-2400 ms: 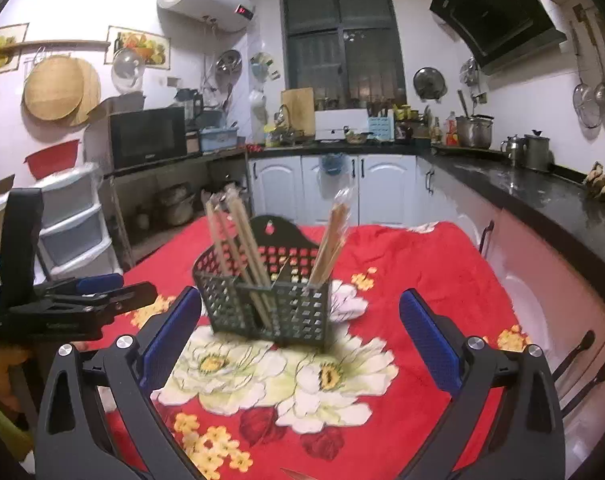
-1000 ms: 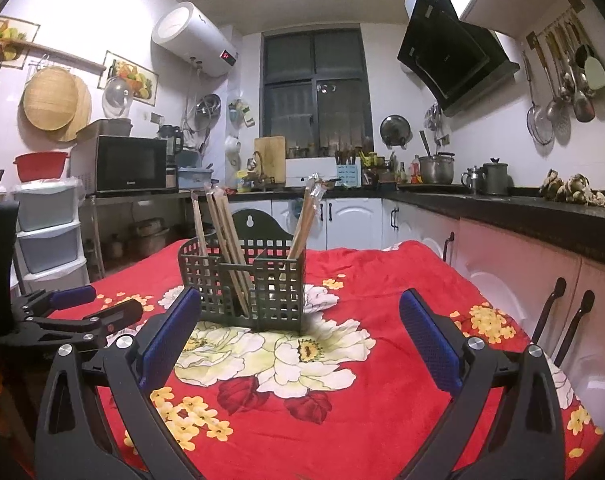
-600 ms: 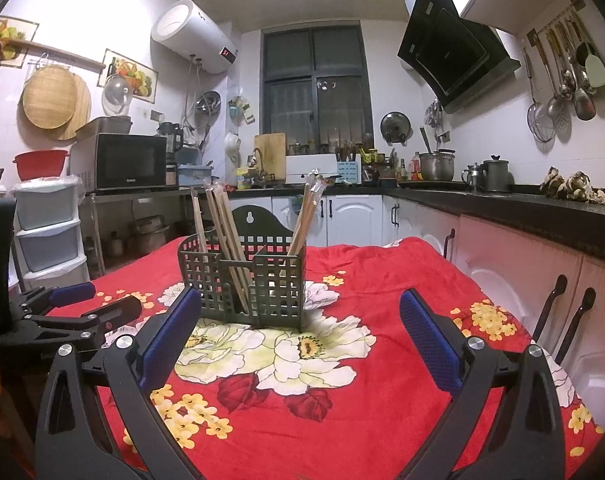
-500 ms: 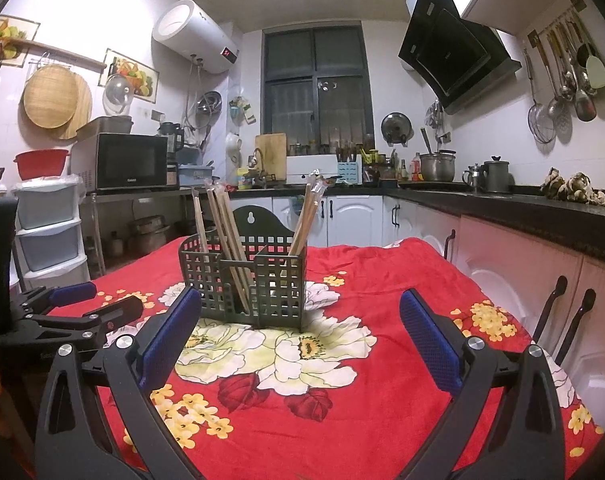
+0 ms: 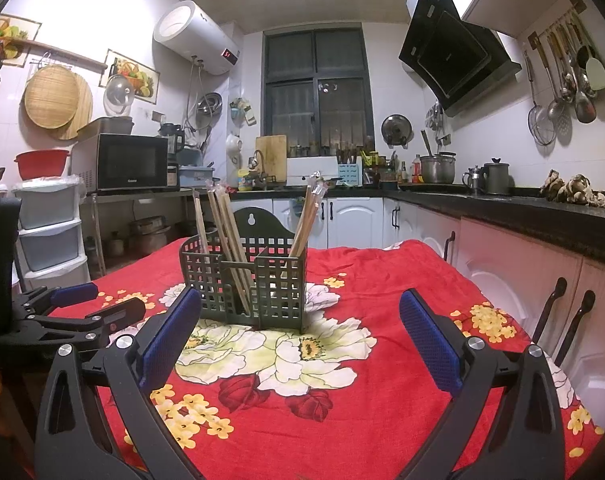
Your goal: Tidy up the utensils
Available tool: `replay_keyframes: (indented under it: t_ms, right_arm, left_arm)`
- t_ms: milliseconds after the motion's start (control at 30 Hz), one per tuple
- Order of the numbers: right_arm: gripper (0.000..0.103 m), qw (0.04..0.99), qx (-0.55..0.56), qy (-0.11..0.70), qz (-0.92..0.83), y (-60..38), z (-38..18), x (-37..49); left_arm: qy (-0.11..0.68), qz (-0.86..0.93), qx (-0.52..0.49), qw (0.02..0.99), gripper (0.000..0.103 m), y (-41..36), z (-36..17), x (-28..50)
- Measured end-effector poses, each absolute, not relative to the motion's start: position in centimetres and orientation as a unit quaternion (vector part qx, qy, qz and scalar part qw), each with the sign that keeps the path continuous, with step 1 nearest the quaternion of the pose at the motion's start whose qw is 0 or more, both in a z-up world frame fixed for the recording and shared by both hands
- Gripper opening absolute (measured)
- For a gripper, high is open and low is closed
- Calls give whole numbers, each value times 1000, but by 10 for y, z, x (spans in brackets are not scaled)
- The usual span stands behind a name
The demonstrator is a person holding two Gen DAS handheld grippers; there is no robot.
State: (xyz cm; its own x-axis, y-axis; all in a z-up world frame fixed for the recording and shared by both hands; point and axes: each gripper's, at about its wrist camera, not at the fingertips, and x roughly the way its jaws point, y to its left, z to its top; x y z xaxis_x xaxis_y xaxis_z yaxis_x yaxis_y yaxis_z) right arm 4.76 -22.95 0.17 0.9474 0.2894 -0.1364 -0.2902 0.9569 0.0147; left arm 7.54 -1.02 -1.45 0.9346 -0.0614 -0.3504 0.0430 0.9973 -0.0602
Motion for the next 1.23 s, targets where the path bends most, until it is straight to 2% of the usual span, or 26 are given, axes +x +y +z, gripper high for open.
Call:
replay_keyframes:
  t_ms: [867, 1000, 1133, 1233]
  right_arm:
    - [97, 988, 1, 81, 135, -235, 6, 50]
    - [97, 988, 2, 98, 123, -242, 11, 56]
    - [97, 984, 2, 160, 78, -265, 15, 90]
    - [97, 962, -17, 274, 19, -289, 3, 143]
  left_arm:
    - [191, -25, -32, 981, 93, -6, -18, 79]
    - [217, -24, -43, 975, 93, 1, -14, 83]
    - [276, 4, -59, 959, 92, 37, -7, 108]
    - [320, 52, -48, 945, 93, 72, -13, 133]
